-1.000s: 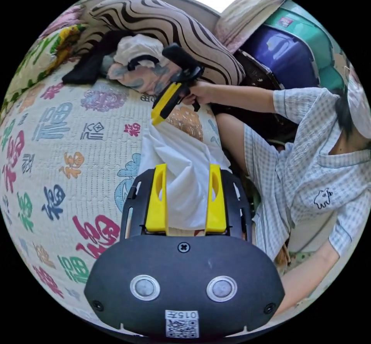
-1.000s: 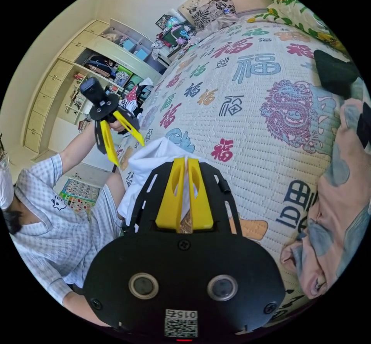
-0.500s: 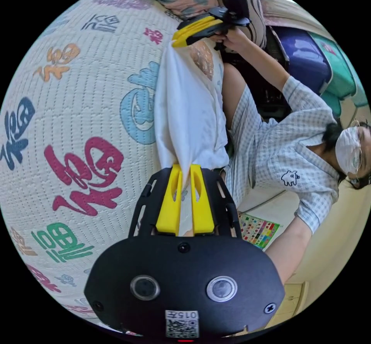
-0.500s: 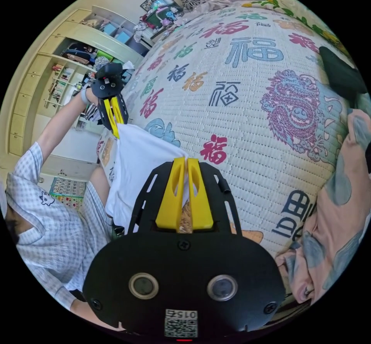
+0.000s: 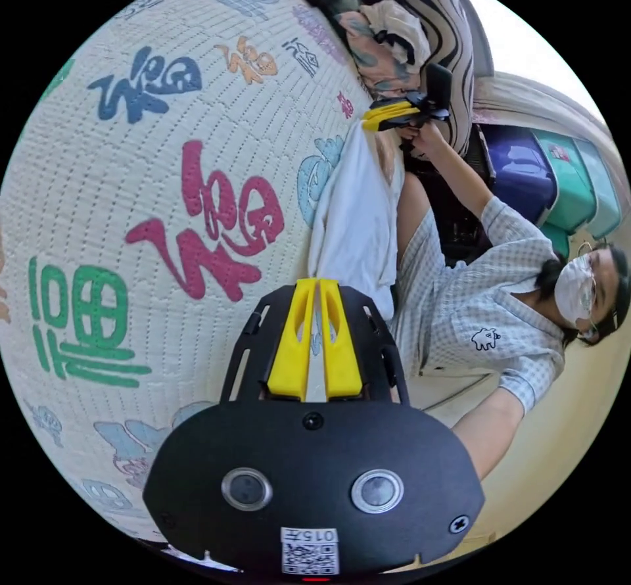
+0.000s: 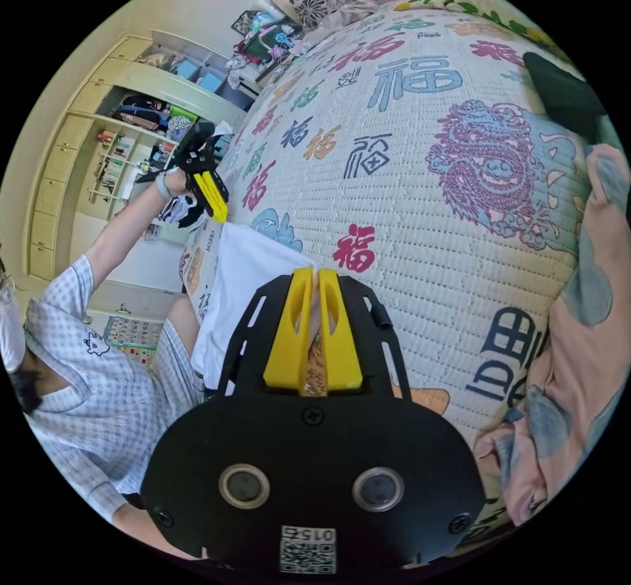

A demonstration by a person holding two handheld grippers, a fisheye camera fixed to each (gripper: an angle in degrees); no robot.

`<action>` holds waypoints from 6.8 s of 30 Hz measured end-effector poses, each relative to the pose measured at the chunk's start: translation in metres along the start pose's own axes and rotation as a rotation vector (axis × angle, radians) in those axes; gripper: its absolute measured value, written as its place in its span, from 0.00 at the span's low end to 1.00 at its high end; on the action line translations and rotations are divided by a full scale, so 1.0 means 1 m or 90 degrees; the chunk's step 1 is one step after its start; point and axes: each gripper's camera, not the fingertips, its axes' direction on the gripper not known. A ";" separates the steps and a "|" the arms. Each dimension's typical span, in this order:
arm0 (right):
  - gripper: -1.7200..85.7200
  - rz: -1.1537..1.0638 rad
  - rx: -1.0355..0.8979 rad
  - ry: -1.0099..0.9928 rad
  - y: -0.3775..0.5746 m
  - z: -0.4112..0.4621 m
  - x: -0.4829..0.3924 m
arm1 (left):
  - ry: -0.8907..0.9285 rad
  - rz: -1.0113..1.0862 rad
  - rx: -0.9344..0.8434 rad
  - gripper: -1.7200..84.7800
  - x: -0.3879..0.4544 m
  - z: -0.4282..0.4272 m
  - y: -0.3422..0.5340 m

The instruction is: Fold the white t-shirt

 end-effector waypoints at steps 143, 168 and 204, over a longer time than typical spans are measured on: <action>0.03 -0.139 0.082 -0.067 0.044 -0.043 -0.058 | 0.022 -0.004 0.641 0.03 0.001 -0.033 0.374; 0.10 -0.197 -0.192 0.132 0.193 0.092 -0.120 | -0.246 -0.027 0.392 0.10 0.214 0.174 0.450; 0.01 0.069 -0.148 -0.013 0.139 0.200 -0.016 | -0.093 -0.177 0.353 0.01 0.116 0.184 0.496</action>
